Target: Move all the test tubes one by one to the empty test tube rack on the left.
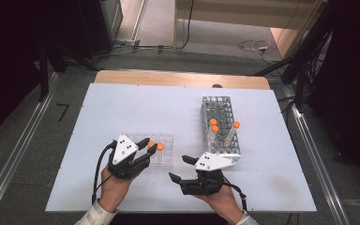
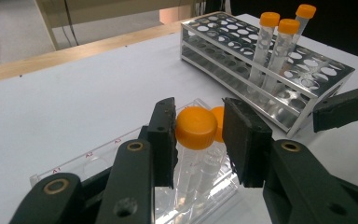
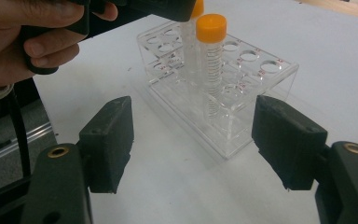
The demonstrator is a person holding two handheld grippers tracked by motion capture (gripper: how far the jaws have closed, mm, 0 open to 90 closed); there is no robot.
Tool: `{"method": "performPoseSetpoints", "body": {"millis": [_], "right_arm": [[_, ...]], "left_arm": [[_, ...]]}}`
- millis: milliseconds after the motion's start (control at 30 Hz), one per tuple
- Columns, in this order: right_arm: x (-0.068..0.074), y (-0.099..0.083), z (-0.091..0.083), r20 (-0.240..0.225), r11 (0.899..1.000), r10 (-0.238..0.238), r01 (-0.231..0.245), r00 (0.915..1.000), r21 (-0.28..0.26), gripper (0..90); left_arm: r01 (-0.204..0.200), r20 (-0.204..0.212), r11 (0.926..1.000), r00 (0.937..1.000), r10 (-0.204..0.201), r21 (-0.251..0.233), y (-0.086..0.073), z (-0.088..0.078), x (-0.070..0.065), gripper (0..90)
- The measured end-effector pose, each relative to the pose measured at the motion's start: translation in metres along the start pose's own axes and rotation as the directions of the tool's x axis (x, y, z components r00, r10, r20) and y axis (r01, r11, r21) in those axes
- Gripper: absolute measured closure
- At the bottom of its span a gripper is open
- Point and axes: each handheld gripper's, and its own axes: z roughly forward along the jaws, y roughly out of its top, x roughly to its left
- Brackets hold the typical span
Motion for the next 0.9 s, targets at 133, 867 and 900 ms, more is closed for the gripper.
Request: {"method": "performPoseSetpoints", "body": {"millis": [133, 867, 900], "right_arm": [[0.000, 0.000, 0.000, 0.001, 1.000, 0.001, -0.001, 1.0000, 0.003, 28.1], [-0.017, -0.001, -0.015, 0.071, 1.000, 0.020, -0.018, 0.9973, -0.025, 28.5], [-0.019, -0.001, -0.017, 0.080, 0.999, 0.025, -0.023, 0.9965, -0.027, 28.6]], "left_arm": [[0.008, 0.010, 1.0000, 0.9999, -0.008, 0.000, 0.000, -0.001, 0.000, 62.3], [0.106, 0.065, 0.9938, 0.9924, -0.104, -0.033, 0.004, -0.015, 0.009, 42.4], [0.109, 0.062, 0.9934, 0.9923, -0.107, -0.034, 0.004, -0.016, 0.010, 40.7]]}}
